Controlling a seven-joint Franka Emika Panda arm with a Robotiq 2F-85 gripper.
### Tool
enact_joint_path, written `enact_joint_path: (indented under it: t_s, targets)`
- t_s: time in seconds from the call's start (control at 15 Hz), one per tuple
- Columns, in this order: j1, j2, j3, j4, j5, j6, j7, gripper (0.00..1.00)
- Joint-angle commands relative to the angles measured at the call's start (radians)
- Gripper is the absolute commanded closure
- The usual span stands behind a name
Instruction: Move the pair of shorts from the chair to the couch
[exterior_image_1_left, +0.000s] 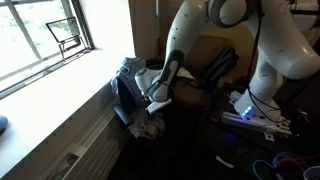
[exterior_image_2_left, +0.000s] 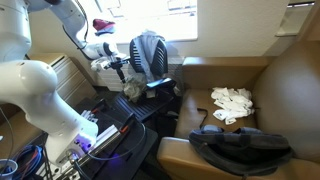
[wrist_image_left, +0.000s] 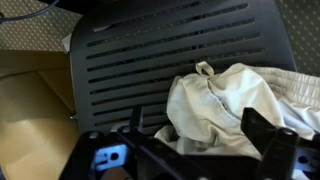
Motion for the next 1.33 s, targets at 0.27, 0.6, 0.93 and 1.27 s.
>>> enact_joint_path:
  t_s: [0.27, 0.6, 0.93, 1.27]
  targets:
    - [0.02, 0.128, -0.025, 0.091, -0.006, 0.032, 0.095, 0.0]
    - [0.029, 0.192, -0.035, 0.125, -0.11, 0.111, -0.049, 0.0]
    - [0.029, 0.26, -0.056, 0.135, -0.199, 0.234, -0.226, 0.0]
    - [0.047, 0.26, -0.06, 0.114, -0.145, 0.289, -0.31, 0.0]
